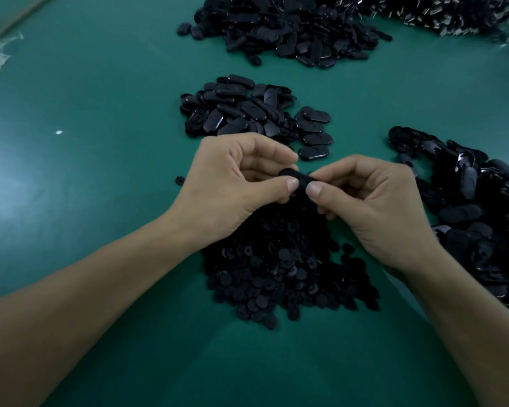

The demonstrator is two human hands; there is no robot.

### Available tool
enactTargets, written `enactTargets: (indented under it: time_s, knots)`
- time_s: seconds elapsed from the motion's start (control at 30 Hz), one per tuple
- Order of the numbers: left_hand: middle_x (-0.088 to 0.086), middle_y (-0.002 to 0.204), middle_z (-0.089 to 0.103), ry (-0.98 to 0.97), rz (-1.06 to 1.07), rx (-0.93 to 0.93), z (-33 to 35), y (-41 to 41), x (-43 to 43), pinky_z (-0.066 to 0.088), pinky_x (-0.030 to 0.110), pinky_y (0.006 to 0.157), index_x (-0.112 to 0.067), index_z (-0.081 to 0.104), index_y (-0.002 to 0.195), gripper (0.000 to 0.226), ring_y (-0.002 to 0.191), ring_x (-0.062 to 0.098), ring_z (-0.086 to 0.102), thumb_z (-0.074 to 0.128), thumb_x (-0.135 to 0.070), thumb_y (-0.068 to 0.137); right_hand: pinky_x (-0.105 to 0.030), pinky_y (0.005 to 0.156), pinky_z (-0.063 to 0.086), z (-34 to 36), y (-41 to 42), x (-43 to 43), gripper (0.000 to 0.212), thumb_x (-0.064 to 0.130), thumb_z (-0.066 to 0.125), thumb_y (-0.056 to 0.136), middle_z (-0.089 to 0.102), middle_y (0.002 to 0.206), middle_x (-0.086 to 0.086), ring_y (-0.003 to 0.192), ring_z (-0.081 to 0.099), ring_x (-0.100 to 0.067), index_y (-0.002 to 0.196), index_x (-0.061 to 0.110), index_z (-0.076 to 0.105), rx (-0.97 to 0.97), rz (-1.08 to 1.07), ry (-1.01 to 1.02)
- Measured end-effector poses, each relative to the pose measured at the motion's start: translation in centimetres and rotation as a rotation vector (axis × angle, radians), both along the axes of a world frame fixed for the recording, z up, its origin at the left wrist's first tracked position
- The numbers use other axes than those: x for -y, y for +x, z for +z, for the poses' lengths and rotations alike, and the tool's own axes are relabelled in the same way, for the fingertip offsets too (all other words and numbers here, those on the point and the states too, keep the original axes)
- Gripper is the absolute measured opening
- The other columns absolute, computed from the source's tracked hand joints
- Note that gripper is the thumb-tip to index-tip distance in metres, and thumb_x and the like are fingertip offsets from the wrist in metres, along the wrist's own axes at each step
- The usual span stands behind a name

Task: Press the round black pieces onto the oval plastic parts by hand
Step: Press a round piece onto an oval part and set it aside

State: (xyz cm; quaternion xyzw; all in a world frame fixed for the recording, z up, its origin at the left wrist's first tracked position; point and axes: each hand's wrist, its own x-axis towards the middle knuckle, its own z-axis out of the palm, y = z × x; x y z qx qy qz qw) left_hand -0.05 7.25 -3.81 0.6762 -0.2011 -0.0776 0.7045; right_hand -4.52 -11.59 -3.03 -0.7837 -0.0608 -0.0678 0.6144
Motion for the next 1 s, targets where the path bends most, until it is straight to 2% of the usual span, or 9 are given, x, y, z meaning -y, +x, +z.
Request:
enactTargets:
  time_s: [0.13, 0.23, 0.4, 0.5, 0.6, 0.7, 0.77, 0.93, 1.0]
  knots:
    - [0.014, 0.089, 0.076, -0.002, -0.011, 0.012, 0.0, 0.0, -0.1, 0.061, 0.026, 0.071, -0.014, 0.073, 0.091, 0.023, 0.076, 0.021, 0.074, 0.08, 0.002, 0.077, -0.014, 0.056, 0.049, 0.2, 0.0, -0.1, 0.019, 0.004, 0.078, 0.083, 0.069, 0.065, 0.008, 0.056, 0.059, -0.001, 0.079, 0.022, 0.071, 0.015, -0.01, -0.048]
    - [0.01, 0.088, 0.077, -0.018, -0.015, -0.011, 0.0, 0.0, -0.1, 0.06, 0.024, 0.07, -0.013, 0.072, 0.096, 0.027, 0.074, 0.018, 0.074, 0.078, 0.006, 0.079, -0.016, 0.056, 0.05, 0.1, 0.0, -0.2, 0.014, 0.014, 0.078, 0.082, 0.071, 0.067, 0.007, 0.057, 0.06, -0.002, 0.079, 0.025, 0.072, 0.035, -0.034, -0.07]
    - [0.011, 0.083, 0.077, -0.007, 0.046, -0.054, 0.0, 0.1, 0.2, 0.059, 0.024, 0.066, -0.013, 0.071, 0.098, 0.026, 0.071, 0.02, 0.074, 0.079, 0.004, 0.079, -0.031, 0.071, 0.059, -0.5, -0.3, -0.8, 0.014, 0.019, 0.077, 0.085, 0.075, 0.08, 0.006, 0.074, 0.071, -0.014, 0.091, 0.032, 0.074, 0.165, -0.152, -0.18]
    - [0.01, 0.079, 0.076, 0.011, 0.053, -0.062, 0.0, 0.1, 0.2, 0.059, 0.024, 0.065, -0.011, 0.071, 0.094, 0.021, 0.071, 0.022, 0.074, 0.08, 0.002, 0.079, -0.024, 0.077, 0.056, -0.6, -0.4, -1.1, 0.015, 0.015, 0.074, 0.09, 0.074, 0.091, 0.012, 0.085, 0.071, -0.007, 0.1, 0.025, 0.076, 0.306, -0.189, -0.354]
    - [0.006, 0.073, 0.075, -0.006, 0.054, -0.057, 0.0, 0.1, 0.3, 0.059, 0.023, 0.063, -0.008, 0.069, 0.093, 0.019, 0.066, 0.016, 0.073, 0.077, 0.005, 0.081, -0.012, 0.081, 0.047, -0.7, -0.4, -1.2, 0.015, 0.014, 0.074, 0.09, 0.072, 0.1, 0.004, 0.093, 0.065, -0.001, 0.105, 0.015, 0.078, 0.424, -0.222, -0.522]
    - [0.004, 0.073, 0.075, -0.025, 0.068, -0.05, -0.1, 0.1, 0.3, 0.059, 0.023, 0.064, -0.009, 0.068, 0.095, 0.022, 0.065, 0.015, 0.073, 0.075, 0.007, 0.082, -0.02, 0.081, 0.049, -0.9, -0.4, -1.4, 0.016, 0.015, 0.074, 0.091, 0.068, 0.1, -0.004, 0.093, 0.064, -0.015, 0.106, 0.013, 0.078, 0.486, -0.257, -0.607]
    - [0.005, 0.075, 0.075, -0.026, 0.077, -0.046, -0.2, 0.1, 0.3, 0.061, 0.026, 0.068, -0.011, 0.069, 0.095, 0.023, 0.068, 0.017, 0.074, 0.075, 0.008, 0.083, -0.022, 0.077, 0.049, -0.9, -0.3, -1.6, 0.014, 0.015, 0.074, 0.091, 0.066, 0.096, -0.005, 0.088, 0.063, -0.018, 0.104, 0.011, 0.078, 0.508, -0.27, -0.614]
    - [-0.001, 0.078, 0.077, 0.011, 0.068, -0.004, -0.2, 0.1, 0.3, 0.061, 0.025, 0.073, -0.018, 0.071, 0.095, 0.03, 0.073, 0.013, 0.074, 0.073, 0.01, 0.083, -0.01, 0.074, 0.043, -0.8, -0.2, -2.1, 0.007, 0.013, 0.075, 0.088, 0.069, 0.085, 0.007, 0.076, 0.058, 0.004, 0.095, 0.015, 0.078, 0.438, -0.283, -0.528]
    - [-0.004, 0.078, 0.076, 0.029, 0.061, 0.014, -0.1, 0.1, 0.3, 0.059, 0.022, 0.074, -0.018, 0.071, 0.096, 0.03, 0.074, 0.01, 0.074, 0.074, 0.009, 0.082, -0.013, 0.074, 0.047, -0.7, -0.3, -2.3, 0.009, 0.012, 0.074, 0.088, 0.068, 0.084, 0.013, 0.076, 0.061, 0.004, 0.093, 0.018, 0.076, 0.386, -0.285, -0.445]
